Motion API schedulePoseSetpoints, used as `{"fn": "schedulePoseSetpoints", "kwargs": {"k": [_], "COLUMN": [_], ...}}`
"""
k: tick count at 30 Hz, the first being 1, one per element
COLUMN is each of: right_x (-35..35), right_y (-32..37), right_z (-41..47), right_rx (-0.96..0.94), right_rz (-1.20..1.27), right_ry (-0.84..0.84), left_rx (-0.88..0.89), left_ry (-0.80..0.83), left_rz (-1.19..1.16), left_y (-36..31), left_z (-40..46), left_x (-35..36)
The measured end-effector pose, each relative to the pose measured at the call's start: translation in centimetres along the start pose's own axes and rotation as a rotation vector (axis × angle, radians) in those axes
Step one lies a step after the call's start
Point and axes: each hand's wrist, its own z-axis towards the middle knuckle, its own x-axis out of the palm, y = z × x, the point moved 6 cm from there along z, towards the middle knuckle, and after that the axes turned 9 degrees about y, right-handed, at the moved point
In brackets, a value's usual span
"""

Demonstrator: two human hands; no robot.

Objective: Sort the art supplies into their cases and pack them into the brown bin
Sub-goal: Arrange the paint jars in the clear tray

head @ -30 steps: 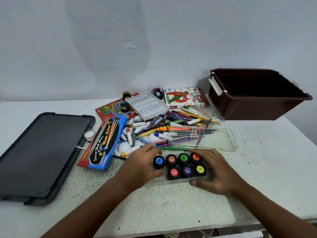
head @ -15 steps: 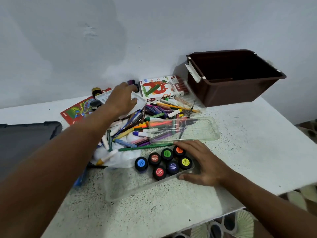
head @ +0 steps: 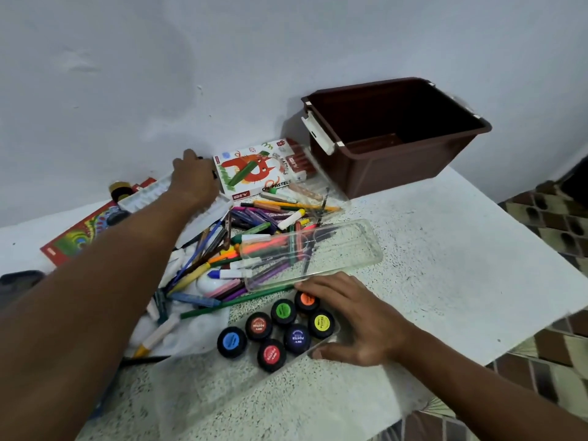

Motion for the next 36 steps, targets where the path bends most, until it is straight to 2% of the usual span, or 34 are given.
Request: {"fn": "schedulePoseSetpoints", "kwargs": {"k": [4, 9, 13, 21, 23, 30, 36], "right_x": [-0.1, 0.0, 0.0, 0.0, 0.0, 0.0, -0.1], "right_y": [-0.1, -0.1, -0.3, -0.1, -0.1, 0.3, 0.8], "right_z": [0.1, 0.0, 0.0, 0.0, 0.1, -0.1, -0.2], "right_rx": [0.001, -0.001, -0.003, -0.026, -0.03, -0.016, -0.015], "right_rz": [0.004, 0.002, 0.003, 0.005, 0.007, 0.009, 0.033], "right_ry": [0.004, 0.005, 0.001, -0.024, -0.036, -0.052, -0.07], "left_rx": [-0.061, 0.038, 0.038, 0.073, 0.095, 0.147, 0.243], "left_ry": [-0.03, -0.06, -0.093, -0.174, -0.151, 0.096, 0.157], "left_rz": [-0.091, -0.07, -0.146, -0.401, -0.466, -0.64, -0.555], "left_y": [-0.1, -1.0, -1.1, -2.3, -2.3, -1.6, -1.6], "left_z": [0.2, 0.0, -1.5, -11.1, -14.2, -24.4, -28.8], "left_x": [-0.2, -0.6, -1.3, -4.1, -4.4, -3.2, -1.5]}}
